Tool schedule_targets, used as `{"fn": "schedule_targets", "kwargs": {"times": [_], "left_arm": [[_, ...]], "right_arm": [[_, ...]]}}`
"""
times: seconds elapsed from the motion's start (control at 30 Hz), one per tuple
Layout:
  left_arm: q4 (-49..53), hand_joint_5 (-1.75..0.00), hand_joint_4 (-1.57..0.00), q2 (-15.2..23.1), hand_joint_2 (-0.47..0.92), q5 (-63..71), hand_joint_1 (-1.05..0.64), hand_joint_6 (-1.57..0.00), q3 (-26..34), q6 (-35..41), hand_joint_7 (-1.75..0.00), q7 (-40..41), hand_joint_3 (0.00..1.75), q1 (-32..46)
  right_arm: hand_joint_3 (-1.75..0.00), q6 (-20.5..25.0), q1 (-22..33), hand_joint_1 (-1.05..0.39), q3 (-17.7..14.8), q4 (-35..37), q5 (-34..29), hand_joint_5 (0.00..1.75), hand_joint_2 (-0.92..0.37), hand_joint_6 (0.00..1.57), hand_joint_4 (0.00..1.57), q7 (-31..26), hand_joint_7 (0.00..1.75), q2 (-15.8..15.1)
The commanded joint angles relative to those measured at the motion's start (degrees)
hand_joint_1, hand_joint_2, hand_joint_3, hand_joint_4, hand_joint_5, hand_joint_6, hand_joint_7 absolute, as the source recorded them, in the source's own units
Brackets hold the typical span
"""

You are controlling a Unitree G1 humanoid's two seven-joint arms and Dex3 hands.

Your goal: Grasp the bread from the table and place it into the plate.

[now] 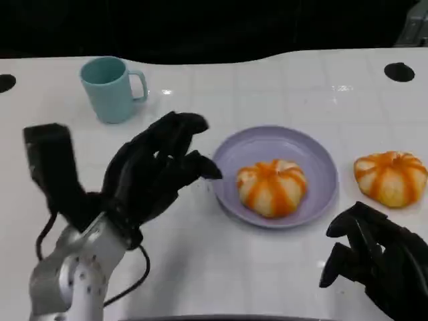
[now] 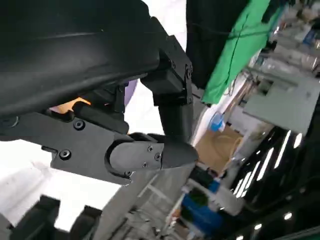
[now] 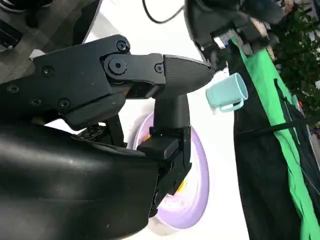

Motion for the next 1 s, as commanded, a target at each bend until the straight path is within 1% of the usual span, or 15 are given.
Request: {"fn": "schedule_targets", "kwargs": {"times": [0.03, 0.17, 0.23, 0.47, 0.5, 0.57, 0.63, 0.8, 0.87, 1.0], "left_arm": [[-8.01, -1.75, -0.73, -1.37, 0.92, -3.69, -0.59, -0.53, 1.28, 5.23, -1.6, 6.03, 0.38, 4.99], [-13.11, -1.75, -0.78, -2.18, 0.92, -5.17, -0.56, -0.56, 0.79, 7.63, -1.59, 8.97, 0.43, 9.67], [-14.66, -1.75, -0.78, -2.4, 0.92, -6.07, -0.55, -0.56, 0.64, 8.23, -1.6, 9.62, 0.45, 11.46], [-15.43, -1.75, -0.77, -2.1, 0.92, -7.21, -0.54, -0.54, 0.26, 8.45, -1.62, 10.58, 0.45, 12.2], [-16.1, -1.75, -0.77, -1.66, 0.92, -6.95, -0.54, -0.54, -0.36, 8.86, -1.62, 10.33, 0.45, 14.57], [-16.56, -1.75, -0.74, -0.42, 0.92, -5.85, -0.55, -0.52, -1.84, 8.27, -1.64, 8.89, 0.49, 18.33], [-16.26, -1.75, -0.74, 0.45, 0.92, -4.76, -0.55, -0.53, -2.93, 6.95, -1.65, 8.32, 0.49, 19.81], [-14.82, -1.75, -0.77, 1.42, 0.92, -2.87, -0.55, -0.54, -3.99, 4.09, -1.66, 7.15, 0.51, 20.97], [-13.9, -1.75, -0.76, 1.83, 0.92, -2.0, -0.55, -0.5, -4.27, 3.13, -1.72, 6.97, 0.5, 21.2], [-11.83, -1.75, -0.76, 2.22, 0.92, -1.58, -0.56, -0.48, -4.19, 1.98, -1.74, 6.39, 0.48, 21.13]], "right_arm": [[-0.44, 0.09, 0.22, -0.44, -0.41, -0.76, -0.09, 1.75, -0.92, 0.48, 0.61, -0.32, 1.61, -0.62], [-0.45, -0.02, 0.22, -0.44, -0.37, -0.8, 0.02, 1.75, -0.92, 0.47, 0.61, 0.01, 1.61, -0.77], [-0.45, -0.07, 0.22, -0.44, -0.34, -0.81, 0.0, 1.75, -0.92, 0.47, 0.61, 0.06, 1.61, -0.8], [-0.45, -0.09, 0.23, -0.44, -0.34, -0.83, 0.01, 1.75, -0.92, 0.47, 0.61, 0.08, 1.62, -0.81], [-0.45, 0.14, 0.14, -0.44, -0.38, -0.88, 0.06, 1.75, -0.92, 0.47, 0.61, -0.18, 1.62, -0.67], [-0.43, 0.31, -0.04, -0.44, -0.33, -0.86, -0.01, 1.75, -0.92, 0.49, 0.63, -0.43, 1.6, -0.58], [-0.43, 0.24, -0.07, -0.44, -0.28, -0.85, -0.01, 1.75, -0.92, 0.49, 0.63, -0.37, 1.6, -0.58], [-0.44, 0.17, 0.08, -0.44, -0.29, -1.07, 0.09, 1.75, -0.92, 0.49, 0.63, -0.27, 1.6, -0.63], [-0.45, 0.05, 0.09, -0.44, -0.31, -1.0, 0.07, 1.75, -0.92, 0.49, 0.62, -0.14, 1.6, -0.69], [-0.46, 0.08, 0.15, -0.44, -0.41, -1.09, 0.29, 1.75, -0.92, 0.49, 0.62, -0.14, 1.61, -0.56]]}}
